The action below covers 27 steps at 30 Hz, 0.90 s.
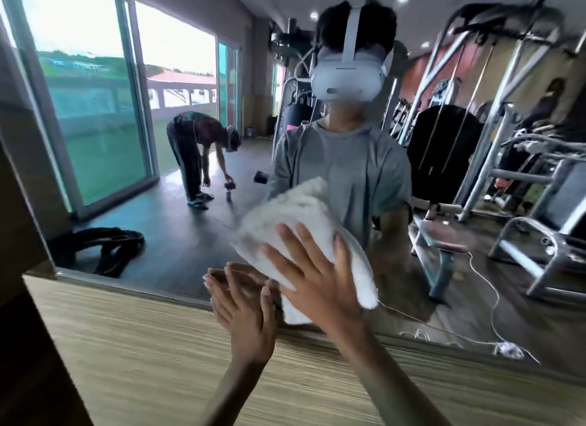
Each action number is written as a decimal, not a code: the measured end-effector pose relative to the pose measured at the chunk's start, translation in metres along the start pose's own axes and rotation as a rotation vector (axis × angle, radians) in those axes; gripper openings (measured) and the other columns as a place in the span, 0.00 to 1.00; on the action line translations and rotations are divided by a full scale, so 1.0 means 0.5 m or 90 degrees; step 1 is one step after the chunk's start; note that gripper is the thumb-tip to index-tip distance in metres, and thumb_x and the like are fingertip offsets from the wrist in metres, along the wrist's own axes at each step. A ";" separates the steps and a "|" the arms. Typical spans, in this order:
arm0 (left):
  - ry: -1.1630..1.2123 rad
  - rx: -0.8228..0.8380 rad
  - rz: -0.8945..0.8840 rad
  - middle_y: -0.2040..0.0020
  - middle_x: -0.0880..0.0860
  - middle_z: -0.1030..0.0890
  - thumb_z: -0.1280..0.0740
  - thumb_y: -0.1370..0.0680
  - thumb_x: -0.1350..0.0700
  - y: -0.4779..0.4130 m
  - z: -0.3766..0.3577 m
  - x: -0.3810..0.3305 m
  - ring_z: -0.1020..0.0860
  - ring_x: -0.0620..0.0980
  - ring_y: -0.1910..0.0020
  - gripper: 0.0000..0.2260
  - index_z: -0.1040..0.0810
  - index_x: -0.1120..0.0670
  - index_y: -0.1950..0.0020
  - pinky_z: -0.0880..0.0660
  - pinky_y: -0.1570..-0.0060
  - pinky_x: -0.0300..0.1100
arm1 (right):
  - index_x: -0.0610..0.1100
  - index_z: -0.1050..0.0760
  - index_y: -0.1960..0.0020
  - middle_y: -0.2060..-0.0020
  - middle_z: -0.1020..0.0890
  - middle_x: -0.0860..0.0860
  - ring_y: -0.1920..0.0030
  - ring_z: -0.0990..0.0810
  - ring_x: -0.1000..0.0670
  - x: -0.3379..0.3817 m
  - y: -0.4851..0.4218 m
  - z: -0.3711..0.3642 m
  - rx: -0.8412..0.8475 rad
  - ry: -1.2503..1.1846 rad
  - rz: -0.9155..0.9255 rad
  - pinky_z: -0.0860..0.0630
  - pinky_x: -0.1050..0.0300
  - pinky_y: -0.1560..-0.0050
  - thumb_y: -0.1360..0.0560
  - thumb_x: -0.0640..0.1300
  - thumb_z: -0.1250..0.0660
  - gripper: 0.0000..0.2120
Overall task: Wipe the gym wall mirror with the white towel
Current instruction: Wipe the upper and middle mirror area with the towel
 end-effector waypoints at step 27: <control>-0.061 0.035 -0.252 0.19 0.65 0.58 0.44 0.18 0.42 0.109 -0.166 -0.259 0.59 0.62 0.20 0.33 0.57 0.46 0.17 0.66 0.23 0.51 | 0.52 0.36 0.24 0.23 0.37 0.41 0.21 0.44 0.41 -0.461 0.182 0.106 -0.092 0.020 -0.377 0.58 0.37 0.26 0.28 0.54 0.37 0.33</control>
Point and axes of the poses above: each hand's wrist, its own y-axis away from the middle knuckle, its own z-axis out of the back of the hand, x = y × z, the point moved 6 cm from there along -y, towards the middle knuckle
